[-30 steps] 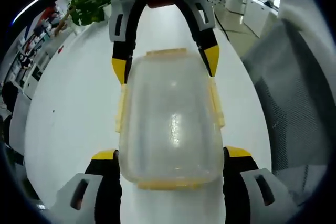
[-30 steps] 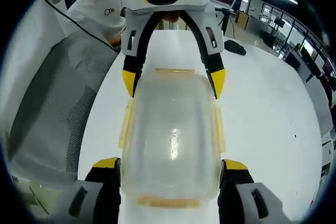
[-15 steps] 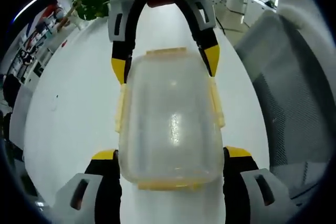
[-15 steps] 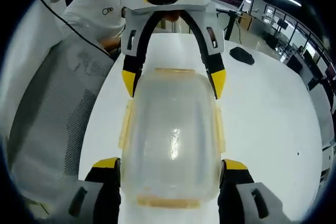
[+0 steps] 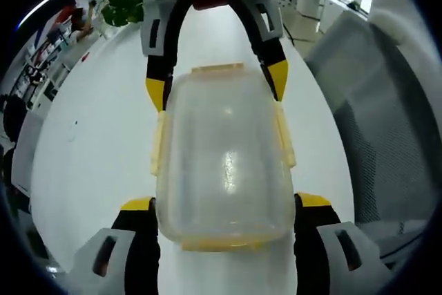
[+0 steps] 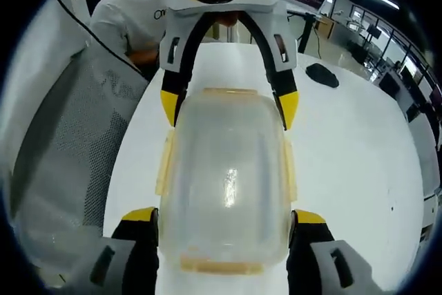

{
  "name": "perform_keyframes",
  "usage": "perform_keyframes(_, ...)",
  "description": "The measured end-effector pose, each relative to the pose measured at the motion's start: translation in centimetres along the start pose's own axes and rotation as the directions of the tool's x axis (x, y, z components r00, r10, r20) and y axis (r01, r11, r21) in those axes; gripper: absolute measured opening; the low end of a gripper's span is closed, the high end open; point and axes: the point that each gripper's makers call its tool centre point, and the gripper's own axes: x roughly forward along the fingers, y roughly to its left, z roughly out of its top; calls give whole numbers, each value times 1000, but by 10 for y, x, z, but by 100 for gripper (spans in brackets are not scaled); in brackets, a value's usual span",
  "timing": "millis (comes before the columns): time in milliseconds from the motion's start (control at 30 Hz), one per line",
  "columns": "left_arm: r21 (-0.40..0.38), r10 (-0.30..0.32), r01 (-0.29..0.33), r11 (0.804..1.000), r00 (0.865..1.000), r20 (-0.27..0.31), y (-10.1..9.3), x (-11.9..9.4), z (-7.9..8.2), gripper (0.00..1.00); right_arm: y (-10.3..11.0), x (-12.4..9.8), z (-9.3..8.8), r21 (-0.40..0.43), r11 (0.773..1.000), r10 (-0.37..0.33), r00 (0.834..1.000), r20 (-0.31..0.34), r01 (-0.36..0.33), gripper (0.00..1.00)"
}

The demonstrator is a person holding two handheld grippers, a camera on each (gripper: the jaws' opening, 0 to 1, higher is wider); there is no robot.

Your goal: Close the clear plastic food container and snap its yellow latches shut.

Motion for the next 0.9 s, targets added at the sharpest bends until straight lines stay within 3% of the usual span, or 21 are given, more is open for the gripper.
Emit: perform_keyframes(900, -2, -5, 5, 1000, 999, -31, 61, 2, -7, 79, -61, -1, 2, -7, 1000, 0, 1000, 4, 0, 77)
